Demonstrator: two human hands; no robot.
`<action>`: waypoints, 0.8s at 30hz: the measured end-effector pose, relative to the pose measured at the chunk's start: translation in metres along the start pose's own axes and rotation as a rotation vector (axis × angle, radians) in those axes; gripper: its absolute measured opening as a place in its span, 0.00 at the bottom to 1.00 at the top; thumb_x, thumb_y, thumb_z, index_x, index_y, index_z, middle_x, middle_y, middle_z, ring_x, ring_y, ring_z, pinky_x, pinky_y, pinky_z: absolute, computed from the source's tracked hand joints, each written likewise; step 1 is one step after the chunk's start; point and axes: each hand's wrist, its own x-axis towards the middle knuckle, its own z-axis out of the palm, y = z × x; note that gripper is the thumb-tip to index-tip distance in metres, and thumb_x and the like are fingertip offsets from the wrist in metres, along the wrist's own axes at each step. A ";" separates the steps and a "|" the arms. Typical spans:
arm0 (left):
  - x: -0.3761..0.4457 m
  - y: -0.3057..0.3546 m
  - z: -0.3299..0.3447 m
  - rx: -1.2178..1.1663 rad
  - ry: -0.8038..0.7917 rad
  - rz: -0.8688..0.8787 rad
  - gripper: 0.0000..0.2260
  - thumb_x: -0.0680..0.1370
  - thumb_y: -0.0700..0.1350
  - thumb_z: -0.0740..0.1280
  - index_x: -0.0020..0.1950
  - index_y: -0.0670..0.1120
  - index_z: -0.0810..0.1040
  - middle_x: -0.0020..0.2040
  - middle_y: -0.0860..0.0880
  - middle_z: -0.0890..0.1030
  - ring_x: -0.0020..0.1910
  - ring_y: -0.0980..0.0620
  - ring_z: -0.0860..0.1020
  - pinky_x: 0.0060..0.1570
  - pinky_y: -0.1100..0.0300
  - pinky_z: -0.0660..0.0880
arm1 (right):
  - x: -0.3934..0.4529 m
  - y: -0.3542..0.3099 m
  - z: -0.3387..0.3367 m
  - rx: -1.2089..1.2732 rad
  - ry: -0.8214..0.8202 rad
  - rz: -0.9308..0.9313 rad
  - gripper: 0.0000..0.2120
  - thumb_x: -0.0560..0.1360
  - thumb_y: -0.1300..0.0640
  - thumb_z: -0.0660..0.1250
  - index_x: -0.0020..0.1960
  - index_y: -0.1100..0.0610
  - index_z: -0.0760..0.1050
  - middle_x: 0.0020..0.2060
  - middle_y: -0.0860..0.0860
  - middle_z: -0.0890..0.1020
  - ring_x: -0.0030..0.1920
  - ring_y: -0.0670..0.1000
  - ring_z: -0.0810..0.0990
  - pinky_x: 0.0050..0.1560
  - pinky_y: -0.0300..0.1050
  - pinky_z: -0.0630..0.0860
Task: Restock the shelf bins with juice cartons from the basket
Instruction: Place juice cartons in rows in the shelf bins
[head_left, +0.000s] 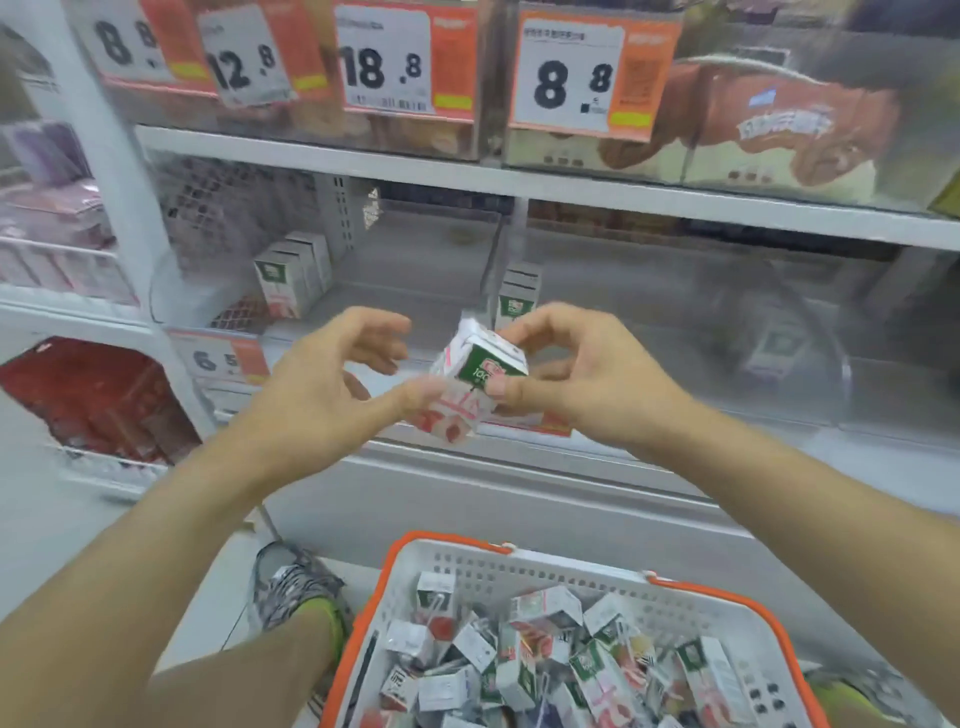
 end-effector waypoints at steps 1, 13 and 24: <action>0.000 -0.017 -0.014 0.044 0.082 -0.006 0.25 0.69 0.63 0.73 0.62 0.56 0.75 0.54 0.59 0.79 0.51 0.68 0.76 0.49 0.69 0.73 | 0.014 -0.005 0.012 -0.039 0.046 -0.036 0.14 0.69 0.65 0.78 0.51 0.58 0.77 0.47 0.53 0.84 0.44 0.60 0.86 0.38 0.51 0.83; 0.033 -0.135 -0.032 0.146 0.626 -0.047 0.14 0.71 0.42 0.76 0.55 0.49 0.80 0.56 0.51 0.66 0.49 0.47 0.76 0.50 0.65 0.77 | 0.245 -0.001 0.169 -0.204 0.206 -0.004 0.16 0.66 0.60 0.78 0.48 0.54 0.74 0.44 0.51 0.81 0.46 0.55 0.85 0.51 0.54 0.82; 0.036 -0.145 -0.029 0.113 0.667 -0.015 0.12 0.72 0.41 0.76 0.53 0.50 0.80 0.55 0.53 0.66 0.44 0.59 0.76 0.45 0.70 0.74 | 0.296 0.010 0.221 -0.343 0.137 0.085 0.13 0.70 0.57 0.77 0.43 0.55 0.72 0.37 0.46 0.74 0.47 0.52 0.77 0.56 0.47 0.79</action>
